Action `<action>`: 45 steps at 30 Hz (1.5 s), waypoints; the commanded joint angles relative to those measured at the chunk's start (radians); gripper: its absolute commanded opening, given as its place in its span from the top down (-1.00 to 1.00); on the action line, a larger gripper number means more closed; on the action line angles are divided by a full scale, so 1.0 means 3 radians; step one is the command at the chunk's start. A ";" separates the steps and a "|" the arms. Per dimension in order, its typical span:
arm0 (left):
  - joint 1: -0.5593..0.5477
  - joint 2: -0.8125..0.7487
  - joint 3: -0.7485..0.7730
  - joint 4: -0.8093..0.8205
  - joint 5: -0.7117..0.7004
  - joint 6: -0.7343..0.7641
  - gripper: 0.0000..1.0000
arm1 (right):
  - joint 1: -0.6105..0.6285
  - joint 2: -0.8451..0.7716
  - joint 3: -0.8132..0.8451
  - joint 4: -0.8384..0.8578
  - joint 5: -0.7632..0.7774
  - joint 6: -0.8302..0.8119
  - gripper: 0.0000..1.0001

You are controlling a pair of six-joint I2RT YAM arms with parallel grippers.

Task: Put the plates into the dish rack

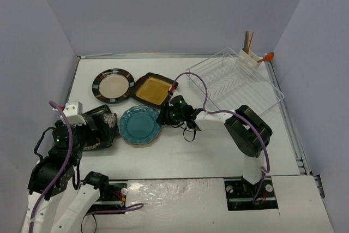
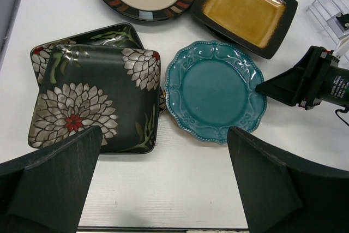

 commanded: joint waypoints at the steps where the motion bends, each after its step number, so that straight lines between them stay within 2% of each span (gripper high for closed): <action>1: -0.0008 0.0067 -0.0072 0.0321 0.0068 0.0000 -0.94 | 0.0034 -0.0002 0.0166 0.0216 -0.0016 -0.0004 0.32; 3: -0.0008 0.0064 -0.0121 0.0360 0.0088 0.0018 -0.94 | 0.0034 0.0012 0.0177 0.0210 -0.0016 -0.0010 0.36; 8: -0.0008 0.0073 -0.0233 0.0494 0.0141 0.0046 -0.94 | 0.0029 -0.0005 0.0188 0.0199 -0.0011 -0.0030 0.63; 13: -0.0008 0.0085 -0.0334 0.0612 0.0160 0.0079 -0.94 | 0.0034 -0.0037 0.0204 0.0128 -0.0011 -0.0057 1.00; 24: -0.0005 0.0036 -0.0483 0.0704 0.0172 0.0118 -0.94 | 0.0013 -0.0449 0.0159 -0.0157 0.0097 -0.0076 1.00; 45: -0.0003 -0.0014 -0.0572 0.0778 0.0162 0.0175 -0.94 | -0.0220 -0.0967 -0.0457 -0.0101 -0.0057 -0.0172 1.00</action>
